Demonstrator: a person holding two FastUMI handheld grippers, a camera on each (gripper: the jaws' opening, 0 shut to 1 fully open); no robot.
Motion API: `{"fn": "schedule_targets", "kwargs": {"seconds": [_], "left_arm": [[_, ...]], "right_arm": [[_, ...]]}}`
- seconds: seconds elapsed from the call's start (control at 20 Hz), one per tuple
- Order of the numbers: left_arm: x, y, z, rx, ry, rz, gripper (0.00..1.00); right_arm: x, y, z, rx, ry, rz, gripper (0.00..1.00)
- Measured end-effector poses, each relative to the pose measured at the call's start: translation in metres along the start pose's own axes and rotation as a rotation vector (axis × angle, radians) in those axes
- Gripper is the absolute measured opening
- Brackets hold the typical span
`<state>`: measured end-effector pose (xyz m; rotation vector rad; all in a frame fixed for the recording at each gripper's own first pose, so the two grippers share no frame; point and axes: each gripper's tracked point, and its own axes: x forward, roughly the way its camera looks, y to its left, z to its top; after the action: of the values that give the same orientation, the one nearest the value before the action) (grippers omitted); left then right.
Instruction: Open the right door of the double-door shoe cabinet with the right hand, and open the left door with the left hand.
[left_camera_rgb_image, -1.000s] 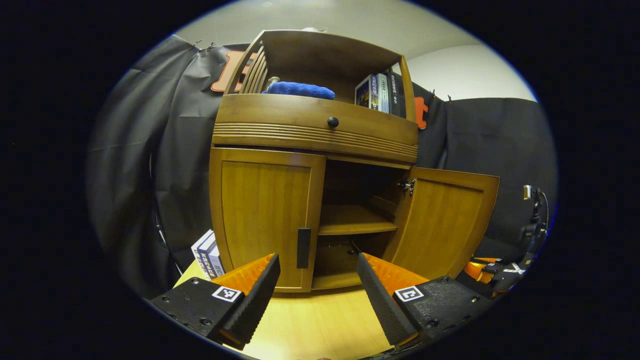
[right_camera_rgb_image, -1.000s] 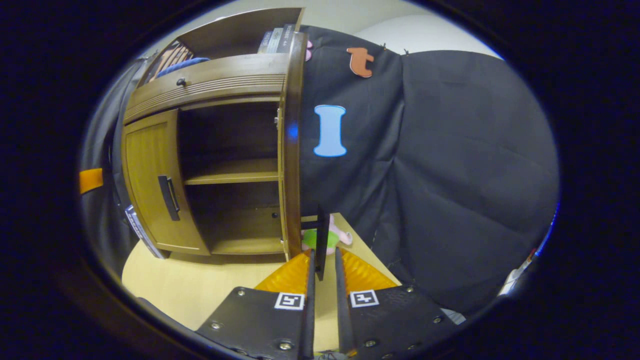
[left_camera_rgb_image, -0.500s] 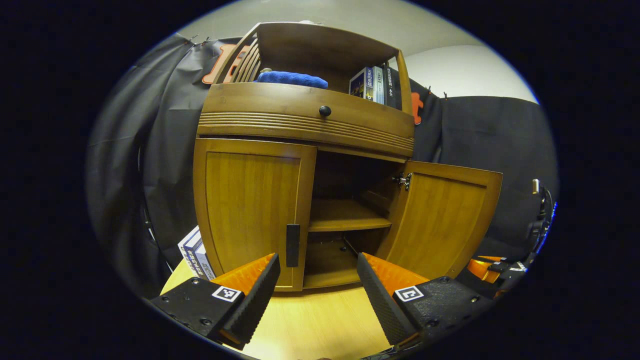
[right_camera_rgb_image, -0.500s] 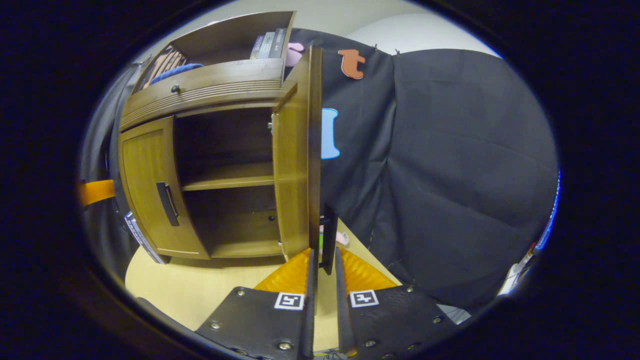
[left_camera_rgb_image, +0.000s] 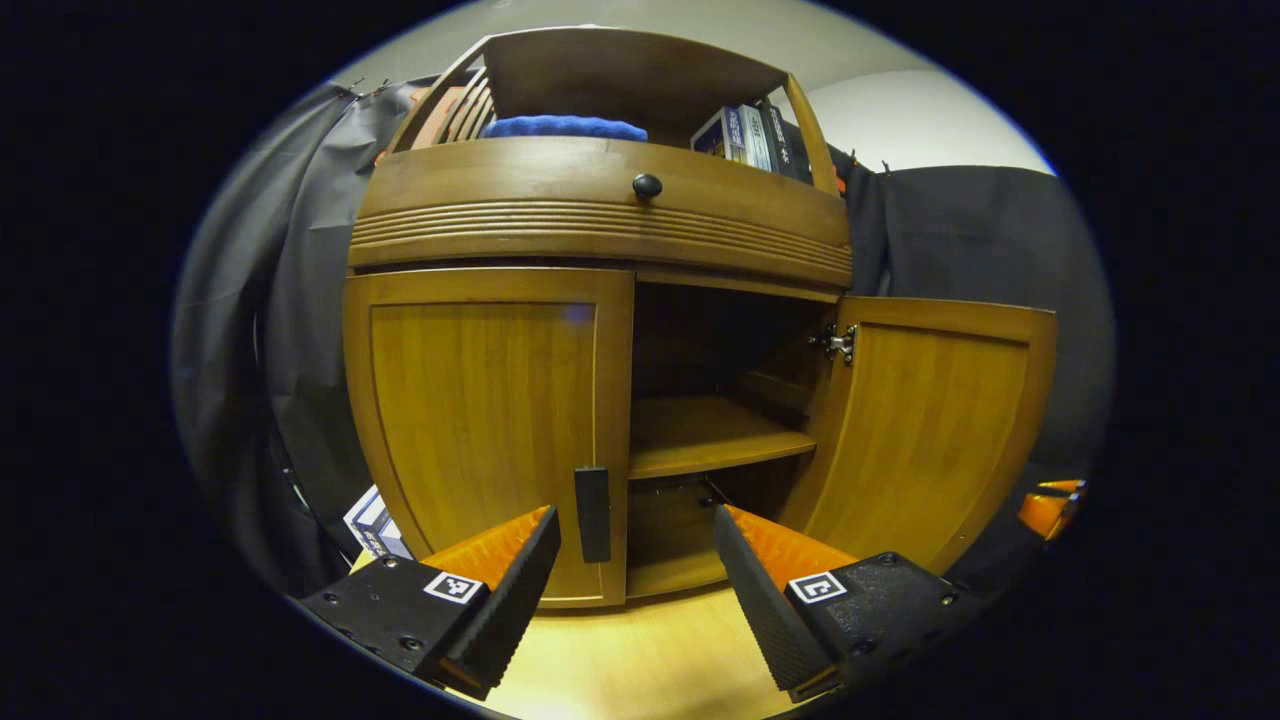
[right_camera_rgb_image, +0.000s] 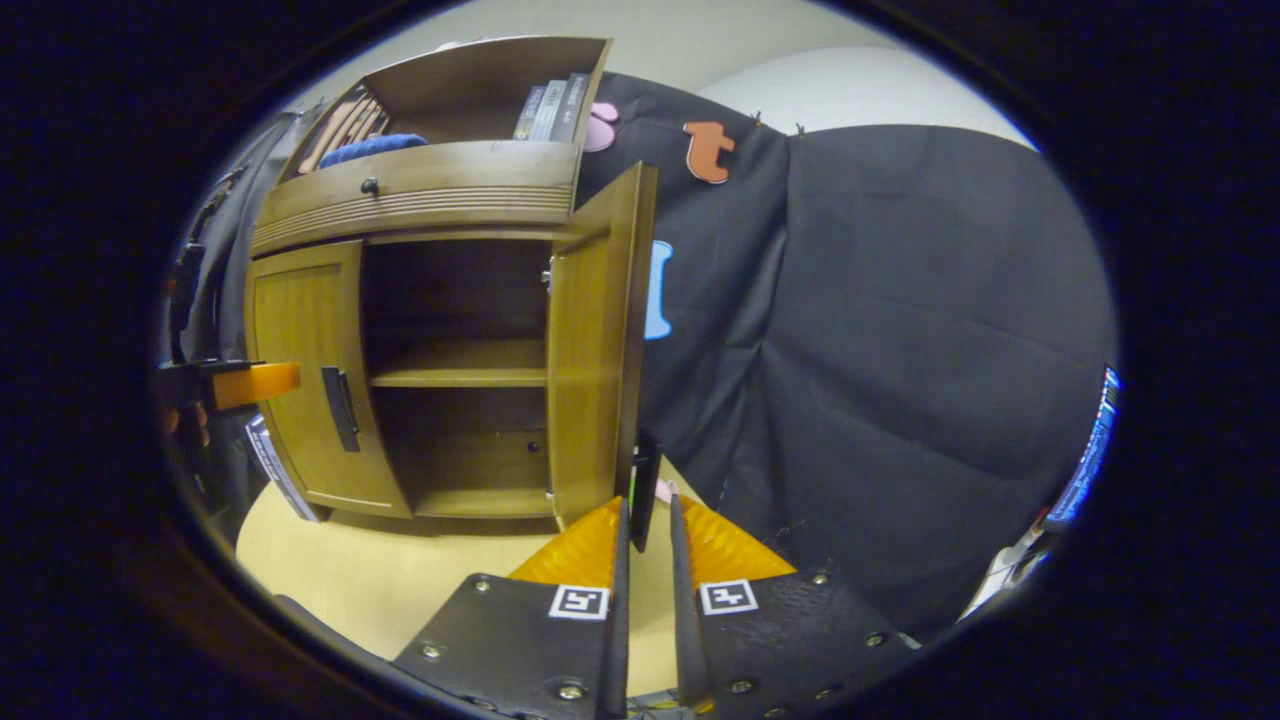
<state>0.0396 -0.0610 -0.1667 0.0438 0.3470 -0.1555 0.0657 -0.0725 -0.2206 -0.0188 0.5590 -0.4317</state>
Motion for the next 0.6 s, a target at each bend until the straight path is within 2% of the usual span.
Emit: {"fn": "schedule_targets", "kwargs": {"seconds": [0.05, 0.15, 0.3, 0.45, 0.5, 0.6], "left_arm": [[0.009, 0.004, -0.004, 0.007, 0.01, 0.007, 0.96], [0.028, 0.009, -0.011, 0.011, 0.027, 0.019, 0.92], [0.054, 0.021, -0.022, 0.004, 0.059, 0.052, 0.95], [0.077, 0.033, -0.03, 0.001, 0.085, 0.08, 0.85], [0.084, 0.035, -0.034, -0.001, 0.092, 0.084, 0.88], [0.096, 0.04, -0.038, -0.004, 0.103, 0.093, 0.82]], "right_arm": [[-0.001, -0.003, 0.002, 0.001, -0.005, -0.01, 0.19], [-0.004, -0.006, 0.006, 0.011, -0.014, -0.028, 0.19], [-0.008, -0.015, 0.011, 0.018, -0.03, -0.065, 0.19], [-0.012, -0.026, 0.013, 0.021, -0.041, -0.112, 0.19], [-0.013, -0.03, 0.013, 0.025, -0.04, -0.13, 0.19], [-0.016, -0.038, 0.011, 0.037, -0.036, -0.169, 0.19]]}}
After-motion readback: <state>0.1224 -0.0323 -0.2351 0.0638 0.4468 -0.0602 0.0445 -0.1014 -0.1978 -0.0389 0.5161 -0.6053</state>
